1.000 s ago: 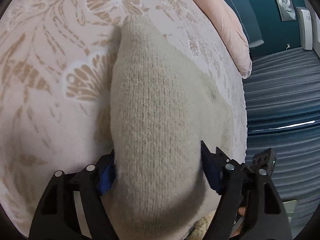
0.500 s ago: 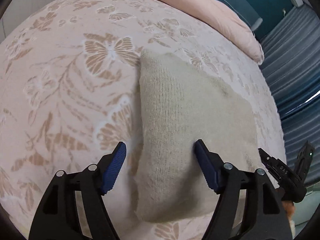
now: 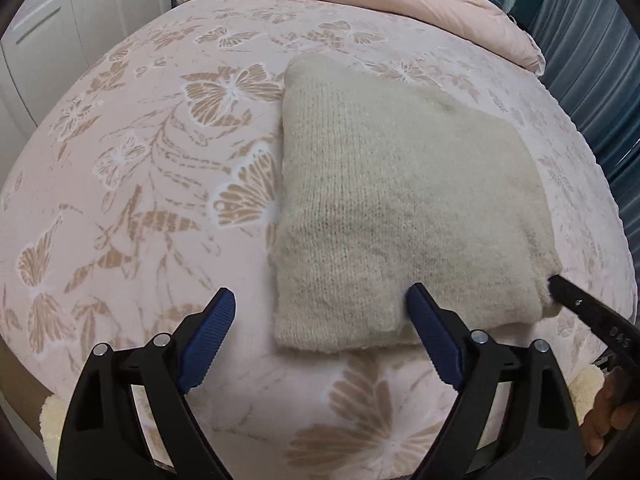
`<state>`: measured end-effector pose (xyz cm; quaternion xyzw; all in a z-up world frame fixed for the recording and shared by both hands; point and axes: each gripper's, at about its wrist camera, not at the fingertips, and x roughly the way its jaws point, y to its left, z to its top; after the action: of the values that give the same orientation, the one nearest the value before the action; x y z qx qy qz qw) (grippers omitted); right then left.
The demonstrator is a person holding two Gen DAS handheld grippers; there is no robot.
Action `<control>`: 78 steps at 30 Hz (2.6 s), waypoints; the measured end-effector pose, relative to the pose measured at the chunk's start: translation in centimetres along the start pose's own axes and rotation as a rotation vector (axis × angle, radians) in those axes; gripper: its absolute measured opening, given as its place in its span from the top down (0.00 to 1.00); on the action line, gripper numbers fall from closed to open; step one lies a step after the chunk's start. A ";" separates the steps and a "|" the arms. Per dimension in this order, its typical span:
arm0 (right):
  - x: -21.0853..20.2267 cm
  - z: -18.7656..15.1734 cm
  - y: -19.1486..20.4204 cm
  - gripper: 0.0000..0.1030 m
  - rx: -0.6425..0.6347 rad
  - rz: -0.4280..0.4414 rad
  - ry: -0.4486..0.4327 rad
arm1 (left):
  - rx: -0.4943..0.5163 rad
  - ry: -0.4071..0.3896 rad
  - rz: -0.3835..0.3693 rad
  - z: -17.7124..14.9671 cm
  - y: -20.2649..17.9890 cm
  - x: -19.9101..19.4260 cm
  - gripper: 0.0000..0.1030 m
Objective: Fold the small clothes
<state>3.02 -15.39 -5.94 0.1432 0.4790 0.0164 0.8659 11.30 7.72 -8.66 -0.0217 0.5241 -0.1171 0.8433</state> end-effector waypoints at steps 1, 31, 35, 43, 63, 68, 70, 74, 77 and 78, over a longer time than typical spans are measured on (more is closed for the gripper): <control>-0.3 0.1 0.7 1.00 -0.045 -0.009 -0.008 | -0.012 0.000 -0.004 -0.1 0.2 -0.1 0.17; -6.6 -9.9 3.0 0.54 -0.050 -0.207 -0.105 | 0.148 -0.215 0.208 -8.1 -7.2 -9.5 0.06; -6.8 -10.1 3.3 0.53 -0.044 -0.204 -0.102 | 0.160 -0.227 0.239 -8.7 -7.6 -9.6 0.06; -6.8 -10.3 3.3 0.53 -0.023 -0.209 -0.087 | 0.151 -0.245 0.272 -9.2 -7.8 -9.9 0.06; -7.0 -10.5 3.9 0.53 -0.028 -0.238 -0.094 | 0.118 -0.241 0.259 -9.4 -7.4 -9.8 0.07; -7.0 -10.6 4.2 0.56 -0.031 -0.250 -0.095 | 0.124 -0.245 0.268 -9.4 -7.4 -9.7 0.08; -7.0 -10.6 4.2 0.56 -0.031 -0.253 -0.096 | 0.124 -0.247 0.270 -9.4 -7.5 -9.7 0.08; -7.1 -10.6 4.3 0.57 -0.028 -0.261 -0.096 | 0.129 -0.255 0.279 -9.5 -7.8 -9.8 0.09; -7.0 -10.6 4.3 0.57 -0.029 -0.263 -0.095 | 0.124 -0.256 0.276 -9.6 -8.0 -9.9 0.11; -7.0 -10.6 4.3 0.57 -0.028 -0.267 -0.094 | 0.123 -0.250 0.270 -9.7 -8.1 -9.8 0.14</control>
<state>-9.16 -9.98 -4.32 0.0667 0.4523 -0.0991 0.8838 -2.88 2.84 -3.06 0.0857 0.4053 -0.0311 0.9096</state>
